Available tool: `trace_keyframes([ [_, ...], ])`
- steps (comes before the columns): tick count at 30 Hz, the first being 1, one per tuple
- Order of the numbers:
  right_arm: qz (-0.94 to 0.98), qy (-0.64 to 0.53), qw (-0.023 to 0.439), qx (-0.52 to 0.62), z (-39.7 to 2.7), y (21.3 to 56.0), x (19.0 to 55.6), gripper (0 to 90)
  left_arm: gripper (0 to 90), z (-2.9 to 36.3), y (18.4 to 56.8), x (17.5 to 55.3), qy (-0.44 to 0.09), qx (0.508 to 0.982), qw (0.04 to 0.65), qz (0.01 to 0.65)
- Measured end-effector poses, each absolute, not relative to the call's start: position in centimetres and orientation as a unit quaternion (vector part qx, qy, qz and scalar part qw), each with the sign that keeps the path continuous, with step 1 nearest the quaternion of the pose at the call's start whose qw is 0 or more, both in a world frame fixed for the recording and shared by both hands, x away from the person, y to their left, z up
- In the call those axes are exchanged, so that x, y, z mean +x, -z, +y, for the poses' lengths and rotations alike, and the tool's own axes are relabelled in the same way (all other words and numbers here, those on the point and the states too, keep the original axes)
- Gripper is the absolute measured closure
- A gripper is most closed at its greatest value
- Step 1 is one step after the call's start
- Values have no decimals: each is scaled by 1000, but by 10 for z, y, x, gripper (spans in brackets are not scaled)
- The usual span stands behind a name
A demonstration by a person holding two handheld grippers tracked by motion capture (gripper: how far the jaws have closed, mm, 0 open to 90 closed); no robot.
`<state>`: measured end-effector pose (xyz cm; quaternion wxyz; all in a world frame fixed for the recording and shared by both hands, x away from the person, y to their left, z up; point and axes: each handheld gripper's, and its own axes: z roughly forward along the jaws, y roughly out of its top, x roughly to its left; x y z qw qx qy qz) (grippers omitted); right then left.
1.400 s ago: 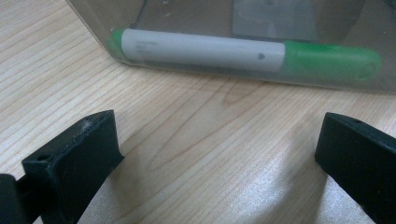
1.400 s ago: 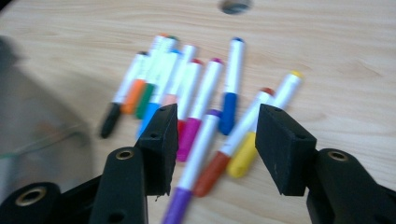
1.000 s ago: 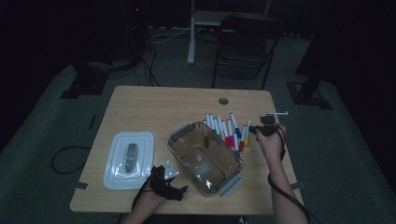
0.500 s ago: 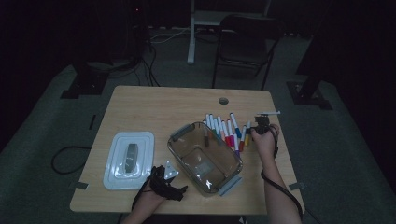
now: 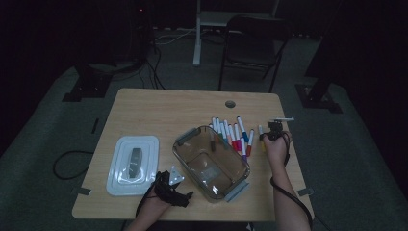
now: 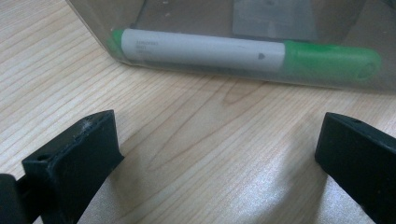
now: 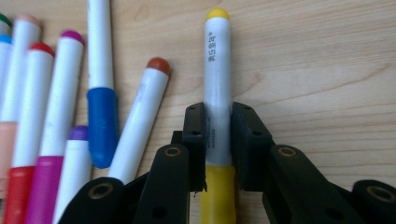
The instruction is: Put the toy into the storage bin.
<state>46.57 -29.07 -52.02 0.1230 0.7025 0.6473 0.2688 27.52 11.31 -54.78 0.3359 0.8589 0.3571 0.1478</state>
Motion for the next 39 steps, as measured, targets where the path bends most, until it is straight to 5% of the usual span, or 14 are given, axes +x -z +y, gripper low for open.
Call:
trace_keyframes([
  [15,663,-314,116,670,-297,463,429,768,4,113,548,275,-148,859,336,357],
  [39,735,-409,90,533,-230,388,357,766,4,113,548,275,-148,859,335,357],
])
